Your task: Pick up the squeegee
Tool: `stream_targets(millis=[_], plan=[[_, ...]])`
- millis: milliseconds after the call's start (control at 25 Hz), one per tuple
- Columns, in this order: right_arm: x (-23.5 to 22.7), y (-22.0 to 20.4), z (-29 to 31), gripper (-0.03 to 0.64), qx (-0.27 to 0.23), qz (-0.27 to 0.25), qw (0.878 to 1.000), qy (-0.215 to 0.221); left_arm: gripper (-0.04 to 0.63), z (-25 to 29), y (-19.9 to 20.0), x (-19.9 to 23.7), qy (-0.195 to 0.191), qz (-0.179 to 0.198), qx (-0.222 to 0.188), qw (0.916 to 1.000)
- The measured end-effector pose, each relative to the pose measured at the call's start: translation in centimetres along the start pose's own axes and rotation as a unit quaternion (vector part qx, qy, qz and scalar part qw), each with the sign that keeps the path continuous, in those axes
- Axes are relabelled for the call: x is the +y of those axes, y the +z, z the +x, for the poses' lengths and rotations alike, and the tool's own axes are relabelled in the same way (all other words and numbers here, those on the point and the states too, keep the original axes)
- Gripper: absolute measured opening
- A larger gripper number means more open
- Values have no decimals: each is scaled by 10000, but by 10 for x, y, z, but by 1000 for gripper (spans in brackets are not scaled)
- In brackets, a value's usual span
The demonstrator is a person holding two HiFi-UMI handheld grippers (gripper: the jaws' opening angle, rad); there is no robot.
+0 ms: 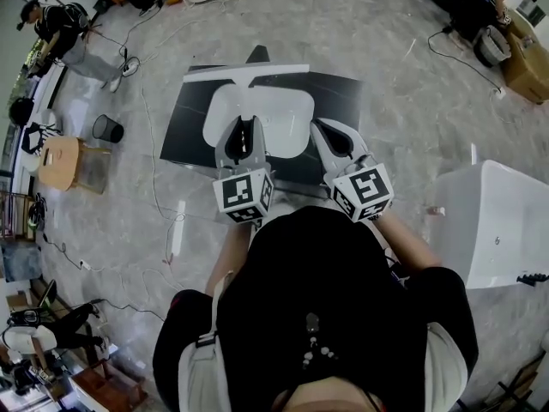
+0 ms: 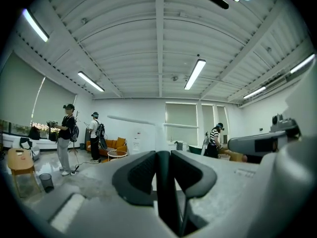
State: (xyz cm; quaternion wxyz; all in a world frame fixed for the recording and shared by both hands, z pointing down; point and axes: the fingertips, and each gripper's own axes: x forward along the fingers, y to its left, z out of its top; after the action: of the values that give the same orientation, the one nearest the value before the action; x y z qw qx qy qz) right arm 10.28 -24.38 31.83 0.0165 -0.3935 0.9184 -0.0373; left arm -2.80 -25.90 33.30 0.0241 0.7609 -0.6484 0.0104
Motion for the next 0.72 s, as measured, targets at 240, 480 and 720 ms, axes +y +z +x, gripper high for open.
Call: stream_targets(millis=[240,480,720], plan=[[1,9,1,2,-91,-52,9999,-14,107,-3,7,-3,-92,64,-96,9999],[8,14,-5,2,-146,-80,9998,84,107,-7,16,-5,-101,62,-204,9997],[10,18,-5,2,-168,186,9996,125,107,-8,16,-7,-147,36,-221,9996]])
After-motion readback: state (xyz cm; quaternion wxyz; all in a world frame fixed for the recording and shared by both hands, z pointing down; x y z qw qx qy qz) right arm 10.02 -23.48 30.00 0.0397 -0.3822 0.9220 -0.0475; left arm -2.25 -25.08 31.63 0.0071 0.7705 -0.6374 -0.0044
